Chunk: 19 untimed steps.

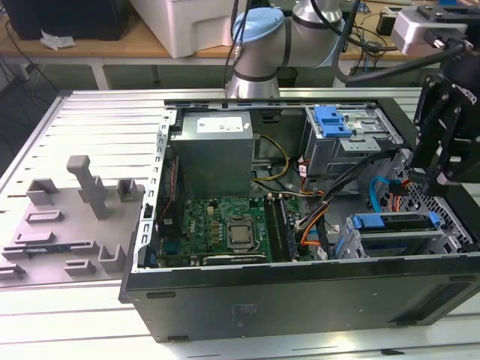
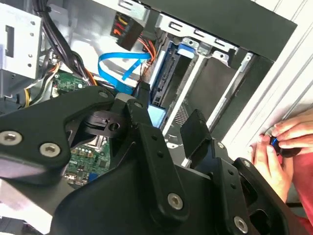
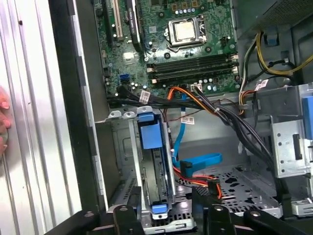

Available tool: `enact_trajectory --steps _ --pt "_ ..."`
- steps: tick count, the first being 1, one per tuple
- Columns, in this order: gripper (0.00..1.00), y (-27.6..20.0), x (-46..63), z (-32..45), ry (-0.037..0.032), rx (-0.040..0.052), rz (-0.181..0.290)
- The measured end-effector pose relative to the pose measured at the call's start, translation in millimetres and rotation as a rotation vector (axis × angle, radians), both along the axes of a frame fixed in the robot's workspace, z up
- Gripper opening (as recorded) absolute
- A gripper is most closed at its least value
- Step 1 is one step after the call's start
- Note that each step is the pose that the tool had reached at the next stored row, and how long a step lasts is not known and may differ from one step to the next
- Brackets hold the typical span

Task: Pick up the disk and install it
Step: 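Insert the first disk wire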

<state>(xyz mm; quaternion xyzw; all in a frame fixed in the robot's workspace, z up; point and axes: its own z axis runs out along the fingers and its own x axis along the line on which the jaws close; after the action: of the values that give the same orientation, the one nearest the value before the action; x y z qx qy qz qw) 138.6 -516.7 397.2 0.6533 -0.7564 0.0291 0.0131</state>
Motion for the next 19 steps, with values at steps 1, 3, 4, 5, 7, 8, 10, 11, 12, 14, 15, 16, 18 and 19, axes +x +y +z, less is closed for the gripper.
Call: enact_trajectory --steps 1,3,4,5,7,8,10,11,12,14,15,16,18,19 --pt "0.53 3.5 0.2 -0.1 0.0000 -0.0025 0.000" --pt "0.53 10.7 0.5 0.0 0.0000 -0.0048 0.000" --pt "0.53 14.3 0.7 0.0 0.0000 -0.0050 0.000" --pt "0.53 21.9 1.4 0.0 0.0000 -0.0054 -0.001" --pt "0.53 32.4 10.6 -1.5 0.0018 -0.0055 -0.007" --pt "0.53 34.4 14.1 -2.7 0.0041 -0.0071 -0.008" --pt "0.53 39.6 17.1 -5.3 0.0083 -0.0183 -0.008" --pt "0.53 41.3 18.0 -6.1 0.0093 -0.0232 -0.008" --pt "0.53 44.9 19.7 -7.5 0.0114 -0.0343 -0.008" --pt "0.53 54.1 23.8 -11.4 0.0166 -0.0631 -0.008" --pt "0.53 57.9 25.1 -12.7 0.0187 -0.0806 -0.008" --pt "0.53 59.7 25.4 -12.9 0.0200 -0.0957 -0.008" --pt "0.53 64.7 25.9 -13.2 0.0255 -0.1468 -0.008" --pt "0.53 68.2 26.0 -13.5 0.0293 -0.1757 -0.008"
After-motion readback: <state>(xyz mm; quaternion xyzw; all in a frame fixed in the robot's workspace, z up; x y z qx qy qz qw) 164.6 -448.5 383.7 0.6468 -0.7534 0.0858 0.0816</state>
